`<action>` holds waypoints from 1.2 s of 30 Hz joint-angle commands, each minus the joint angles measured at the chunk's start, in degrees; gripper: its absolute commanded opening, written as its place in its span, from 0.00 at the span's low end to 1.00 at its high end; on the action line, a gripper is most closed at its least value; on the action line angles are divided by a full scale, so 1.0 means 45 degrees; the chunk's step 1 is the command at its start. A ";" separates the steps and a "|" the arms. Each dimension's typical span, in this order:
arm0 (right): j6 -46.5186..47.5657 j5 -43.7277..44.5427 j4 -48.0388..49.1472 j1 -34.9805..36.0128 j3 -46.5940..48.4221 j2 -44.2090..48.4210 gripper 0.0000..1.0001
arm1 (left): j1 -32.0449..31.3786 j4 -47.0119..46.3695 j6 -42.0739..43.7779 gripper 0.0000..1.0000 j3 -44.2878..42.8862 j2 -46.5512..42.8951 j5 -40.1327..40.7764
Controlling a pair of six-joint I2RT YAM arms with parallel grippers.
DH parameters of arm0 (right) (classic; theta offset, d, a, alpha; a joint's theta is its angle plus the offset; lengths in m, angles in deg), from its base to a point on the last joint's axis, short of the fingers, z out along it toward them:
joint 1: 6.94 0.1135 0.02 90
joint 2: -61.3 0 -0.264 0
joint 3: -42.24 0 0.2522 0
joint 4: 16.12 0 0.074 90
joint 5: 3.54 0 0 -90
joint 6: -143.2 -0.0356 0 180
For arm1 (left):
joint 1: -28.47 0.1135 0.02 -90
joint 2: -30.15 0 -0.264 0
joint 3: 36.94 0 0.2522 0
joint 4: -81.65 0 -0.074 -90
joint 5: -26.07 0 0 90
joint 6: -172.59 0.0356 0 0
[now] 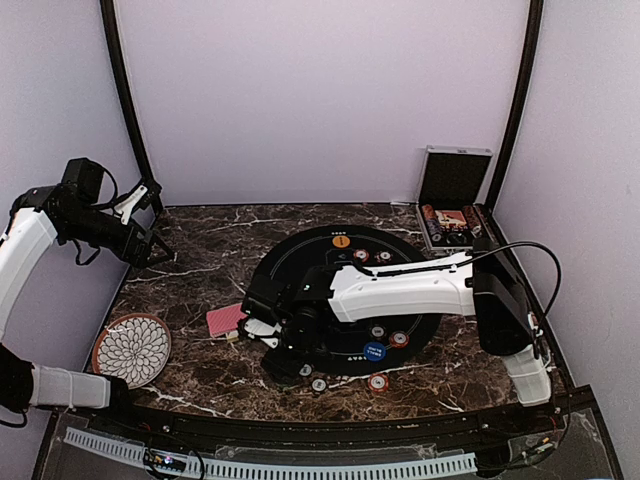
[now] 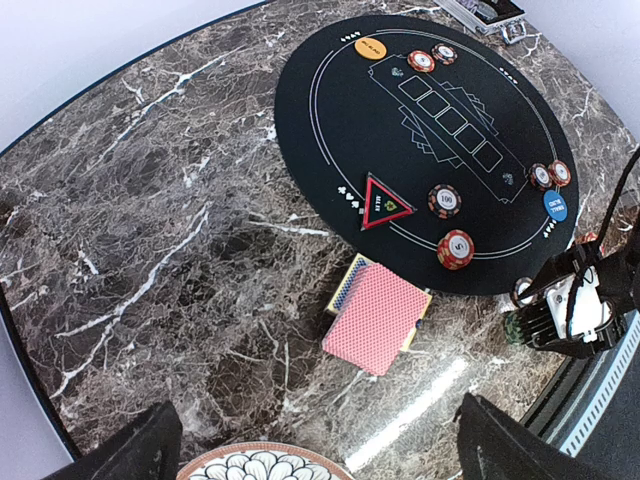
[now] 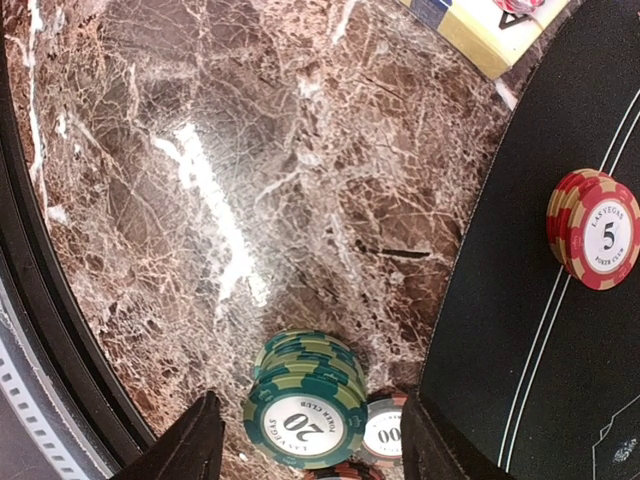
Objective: Distribute texas hold em gaming equipment
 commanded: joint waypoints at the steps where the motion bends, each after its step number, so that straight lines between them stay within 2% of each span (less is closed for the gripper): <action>1: 0.0122 -0.0140 -0.0161 0.0263 -0.0160 -0.0041 0.59 | 0.0046 0.0250 0.0166 0.99 -0.0143 -0.0302 -0.0178; 28: 0.0176 0.0160 -0.0033 0.0333 -0.0222 -0.0279 0.44 | 0.0045 0.0237 0.0142 0.99 -0.0151 -0.0287 -0.0080; 36: 0.0143 0.0084 0.0042 0.0347 -0.0177 -0.0221 0.37 | 0.0041 0.0214 0.0141 0.99 -0.0130 -0.0282 -0.0025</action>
